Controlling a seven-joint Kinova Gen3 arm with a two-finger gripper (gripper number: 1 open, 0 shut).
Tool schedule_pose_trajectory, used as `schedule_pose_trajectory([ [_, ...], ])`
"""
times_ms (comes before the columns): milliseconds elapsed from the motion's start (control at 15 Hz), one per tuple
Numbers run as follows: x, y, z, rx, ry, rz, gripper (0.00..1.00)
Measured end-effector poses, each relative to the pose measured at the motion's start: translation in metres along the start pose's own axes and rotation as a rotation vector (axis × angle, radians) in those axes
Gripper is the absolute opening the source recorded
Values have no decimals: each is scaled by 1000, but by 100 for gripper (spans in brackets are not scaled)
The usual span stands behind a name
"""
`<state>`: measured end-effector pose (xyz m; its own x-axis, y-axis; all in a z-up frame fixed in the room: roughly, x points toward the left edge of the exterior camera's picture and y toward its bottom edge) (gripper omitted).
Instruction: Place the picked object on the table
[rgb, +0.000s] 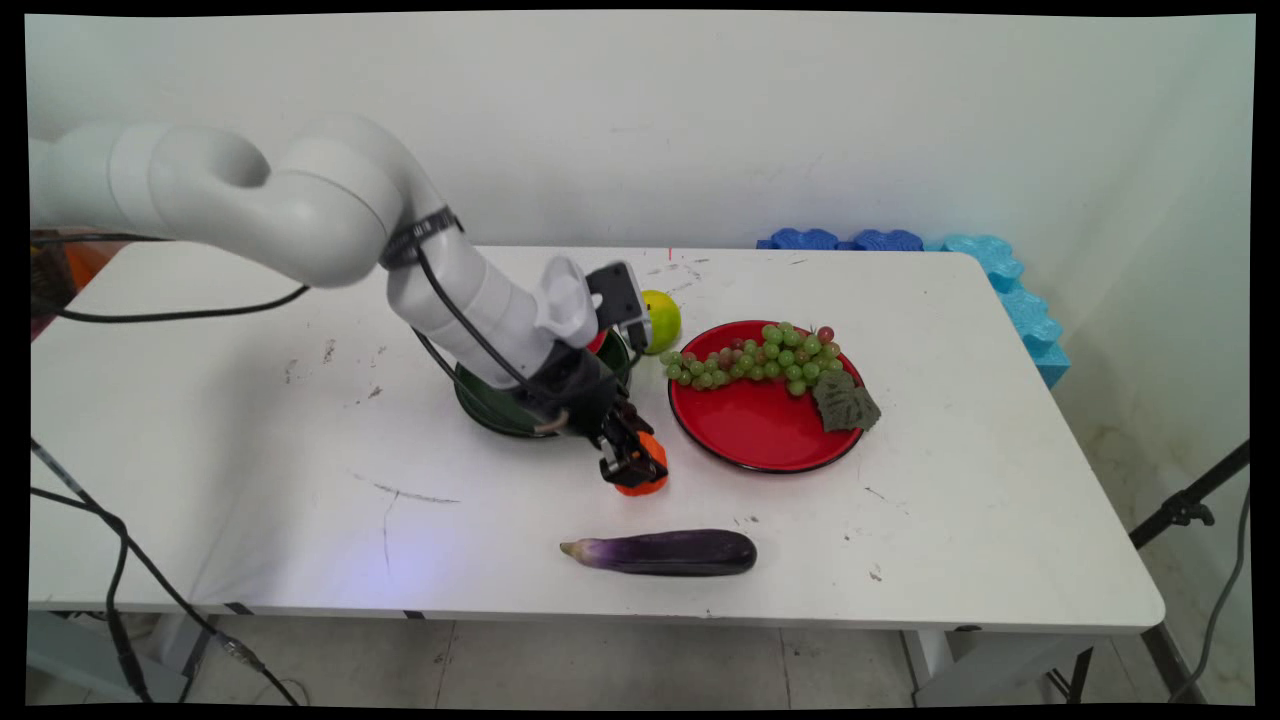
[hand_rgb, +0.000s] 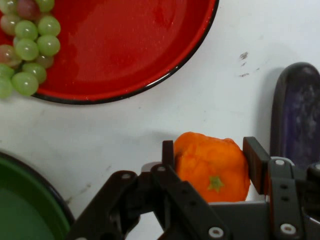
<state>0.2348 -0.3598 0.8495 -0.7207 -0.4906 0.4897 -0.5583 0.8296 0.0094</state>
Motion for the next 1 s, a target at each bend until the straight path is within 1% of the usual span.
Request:
schedule_pose_trajectory([
  [667,-7,4,25,20,-1,5,0],
  [733,-8,4,27,22,0,6,100],
  [1000,-8,6,29,23,9,2,100],
])
